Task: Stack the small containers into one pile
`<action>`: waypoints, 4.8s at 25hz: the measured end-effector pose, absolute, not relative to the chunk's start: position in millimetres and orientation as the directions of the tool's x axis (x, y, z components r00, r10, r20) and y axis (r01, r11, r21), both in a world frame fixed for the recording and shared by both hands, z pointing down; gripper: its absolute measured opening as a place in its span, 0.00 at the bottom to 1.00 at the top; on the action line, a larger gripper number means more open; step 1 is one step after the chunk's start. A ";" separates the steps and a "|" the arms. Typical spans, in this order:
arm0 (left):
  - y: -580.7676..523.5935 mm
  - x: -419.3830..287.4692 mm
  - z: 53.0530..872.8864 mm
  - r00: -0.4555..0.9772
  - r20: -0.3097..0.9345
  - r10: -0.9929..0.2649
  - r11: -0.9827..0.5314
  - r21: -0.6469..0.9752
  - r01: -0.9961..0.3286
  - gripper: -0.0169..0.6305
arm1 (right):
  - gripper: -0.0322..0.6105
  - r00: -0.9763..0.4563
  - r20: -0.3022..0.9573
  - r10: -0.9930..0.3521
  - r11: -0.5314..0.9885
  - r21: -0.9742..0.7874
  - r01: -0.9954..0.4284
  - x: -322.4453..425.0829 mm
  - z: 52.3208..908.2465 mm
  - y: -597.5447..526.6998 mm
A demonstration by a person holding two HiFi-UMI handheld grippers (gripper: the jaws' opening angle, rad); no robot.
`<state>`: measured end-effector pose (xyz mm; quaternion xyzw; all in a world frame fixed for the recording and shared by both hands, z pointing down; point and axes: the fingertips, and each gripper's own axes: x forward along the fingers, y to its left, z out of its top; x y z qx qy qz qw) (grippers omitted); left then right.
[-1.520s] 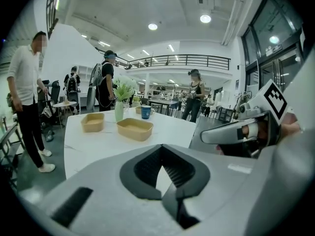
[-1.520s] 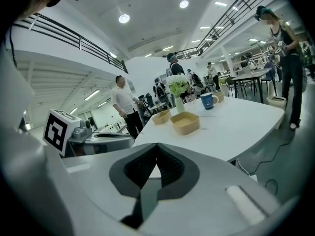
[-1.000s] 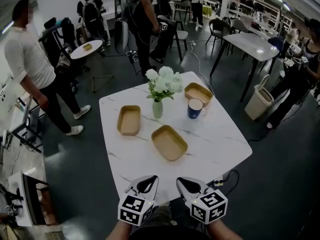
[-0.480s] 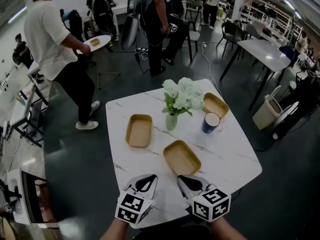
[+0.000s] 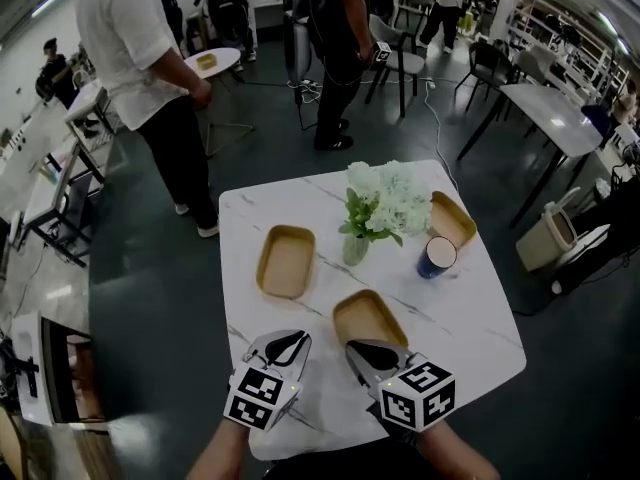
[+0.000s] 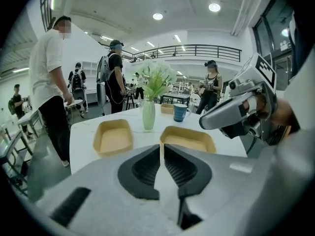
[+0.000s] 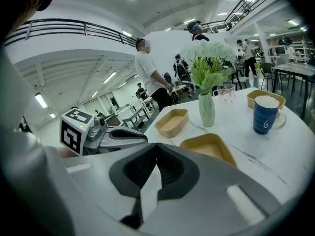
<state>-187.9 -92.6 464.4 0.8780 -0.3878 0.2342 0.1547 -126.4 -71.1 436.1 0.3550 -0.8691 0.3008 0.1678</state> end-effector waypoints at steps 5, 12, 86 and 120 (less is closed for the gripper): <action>-115.6 -196.6 466.8 0.526 0.560 -0.640 -0.605 0.054 -0.795 0.11 | 0.05 -0.731 0.517 -0.445 0.608 -0.426 -0.671 -131.8 437.4 -91.6; -148.4 -205.3 486.1 0.455 0.616 -0.643 -0.583 -0.007 -0.813 0.18 | 0.05 -0.778 0.515 -0.360 0.644 -0.466 -0.606 -148.8 451.4 -115.0; -65.3 -119.3 470.6 0.417 0.801 -0.430 -0.878 -0.264 -0.399 0.06 | 0.05 -0.664 0.512 -0.545 0.538 -0.394 -0.745 -72.1 438.7 -86.1; -39.8 4.8 506.1 0.264 0.841 -0.472 -0.834 -0.330 -0.442 0.06 | 0.05 -0.711 0.522 -0.471 0.591 -0.412 -0.694 44.6 443.7 -84.8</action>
